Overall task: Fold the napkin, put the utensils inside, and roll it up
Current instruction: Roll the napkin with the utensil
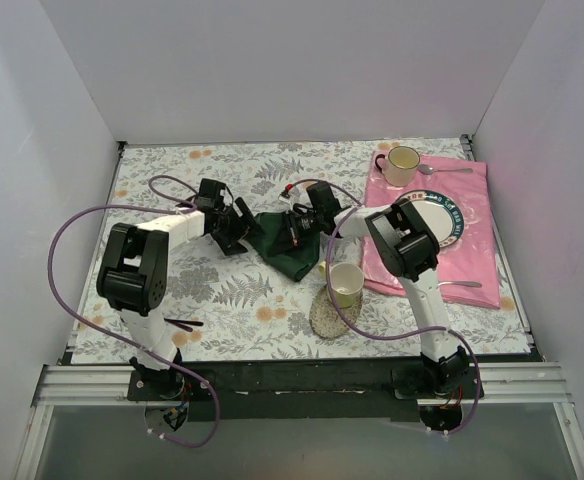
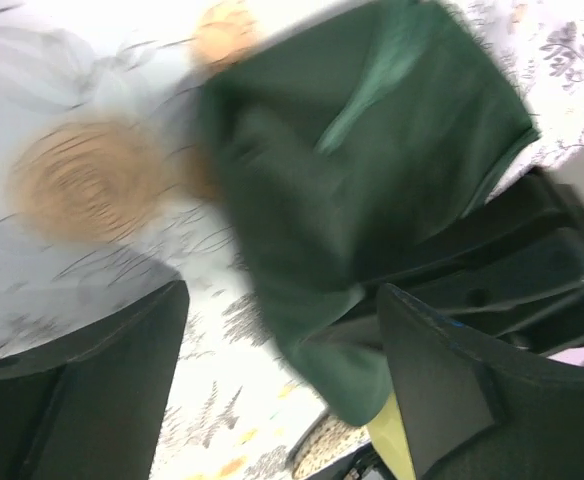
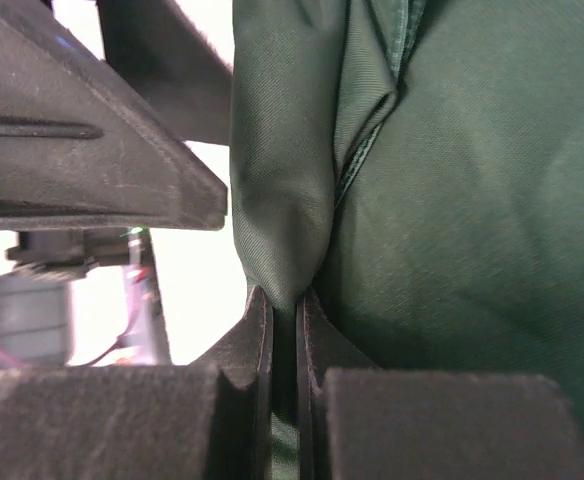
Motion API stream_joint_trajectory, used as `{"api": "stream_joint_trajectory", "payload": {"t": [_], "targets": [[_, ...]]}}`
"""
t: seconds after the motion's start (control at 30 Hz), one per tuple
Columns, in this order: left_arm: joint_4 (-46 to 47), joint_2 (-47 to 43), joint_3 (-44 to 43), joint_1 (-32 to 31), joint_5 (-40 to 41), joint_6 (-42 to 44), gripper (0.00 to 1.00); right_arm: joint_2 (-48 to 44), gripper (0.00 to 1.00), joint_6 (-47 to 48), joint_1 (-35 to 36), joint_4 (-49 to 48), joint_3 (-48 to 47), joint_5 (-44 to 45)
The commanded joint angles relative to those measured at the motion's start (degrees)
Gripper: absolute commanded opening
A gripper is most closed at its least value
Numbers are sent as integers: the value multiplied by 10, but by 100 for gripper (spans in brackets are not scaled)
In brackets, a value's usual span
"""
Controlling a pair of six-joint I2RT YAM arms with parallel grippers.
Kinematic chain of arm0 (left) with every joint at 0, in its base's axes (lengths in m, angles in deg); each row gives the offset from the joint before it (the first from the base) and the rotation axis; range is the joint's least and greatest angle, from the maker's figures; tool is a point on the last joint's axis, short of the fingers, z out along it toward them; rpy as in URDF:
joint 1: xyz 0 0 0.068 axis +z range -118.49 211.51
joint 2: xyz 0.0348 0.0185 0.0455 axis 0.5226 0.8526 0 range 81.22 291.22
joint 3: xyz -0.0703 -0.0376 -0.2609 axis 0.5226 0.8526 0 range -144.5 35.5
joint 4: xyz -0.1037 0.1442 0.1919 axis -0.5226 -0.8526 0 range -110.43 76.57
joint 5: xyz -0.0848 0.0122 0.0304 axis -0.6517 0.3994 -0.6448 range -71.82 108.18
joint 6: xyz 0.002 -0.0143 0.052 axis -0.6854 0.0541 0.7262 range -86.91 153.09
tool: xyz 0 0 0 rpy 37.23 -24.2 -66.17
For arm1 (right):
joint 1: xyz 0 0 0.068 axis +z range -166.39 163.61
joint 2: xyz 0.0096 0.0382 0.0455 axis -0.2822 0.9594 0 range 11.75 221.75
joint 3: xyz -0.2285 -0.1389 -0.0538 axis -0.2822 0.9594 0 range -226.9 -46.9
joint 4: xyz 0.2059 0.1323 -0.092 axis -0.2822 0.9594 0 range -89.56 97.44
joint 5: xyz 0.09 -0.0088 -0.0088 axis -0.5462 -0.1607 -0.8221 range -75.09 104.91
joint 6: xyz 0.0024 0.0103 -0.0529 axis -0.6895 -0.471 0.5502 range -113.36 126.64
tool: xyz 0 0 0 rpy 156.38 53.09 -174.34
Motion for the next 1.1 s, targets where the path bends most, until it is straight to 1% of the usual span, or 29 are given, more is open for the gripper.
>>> {"api": "stream_joint_trajectory", "payload": {"t": [0.0,0.07,0.1,0.17,0.2,0.23,0.27,0.3,0.33,0.37,0.4,0.47,0.5,0.57,0.6,0.63,0.67,0.7,0.83,0.87,0.9,0.93,1.07], "targets": [[17,44,-28,-21,11,-3,69,30,1,-83,4,-56,21,-68],[11,53,-29,-20,13,-10,60,29,1,-90,3,-65,25,-67],[10,56,-28,-21,14,-15,46,27,1,-90,1,-67,25,-65],[5,57,-22,-21,20,-28,32,23,1,-82,2,-63,19,-62],[0,54,-21,-21,25,-31,19,18,1,-70,2,-53,13,-56],[-6,47,-19,-21,37,-38,11,15,1,-44,3,-25,4,-43],[-9,42,-15,-20,43,-38,6,9,2,-8,4,63,-10,2],[-11,37,-15,-20,47,-41,1,-1,7,69,11,121,-45,31],[-16,32,-15,-21,51,-44,0,-8,11,98,14,159,-59,60],[-26,26,-16,-21,53,-47,0,-15,14,118,19,212,-69,115],[-33,25,-18,-21,55,-52,0,-35,23,154,29,226,-75,143],[-51,21,-19,-21,54,-70,0,-59,32,183,42,252,-76,200],[-60,24,-24,-21,55,-75,0,-84,41,195,60,272,-75,263],[-87,27,-29,-21,55,-88,0,-106,50,227,80,287,-70,330],[-95,30,-32,-21,56,-96,0,-130,58,234,101,285,-63,400],[-100,30,-35,-21,57,-100,0,-143,62,248,112,282,-49,437],[-109,30,-36,-21,57,-103,0,-153,67,253,126,278,-39,503],[-113,28,-37,-21,59,-111,0,-171,73,257,147,270,-32,530],[-124,22,-41,-21,58,-122,0,-176,76,276,189,247,-20,631],[-126,22,-43,-21,58,-125,0,-173,80,280,195,248,-25,650],[-127,22,-44,-20,58,-126,0,-166,80,295,207,247,-26,675],[-130,22,-44,-21,57,-129,0,-164,80,301,212,242,-27,686],[-133,23,-43,-21,51,-134,0,-139,75,309,220,242,-36,696]]}}
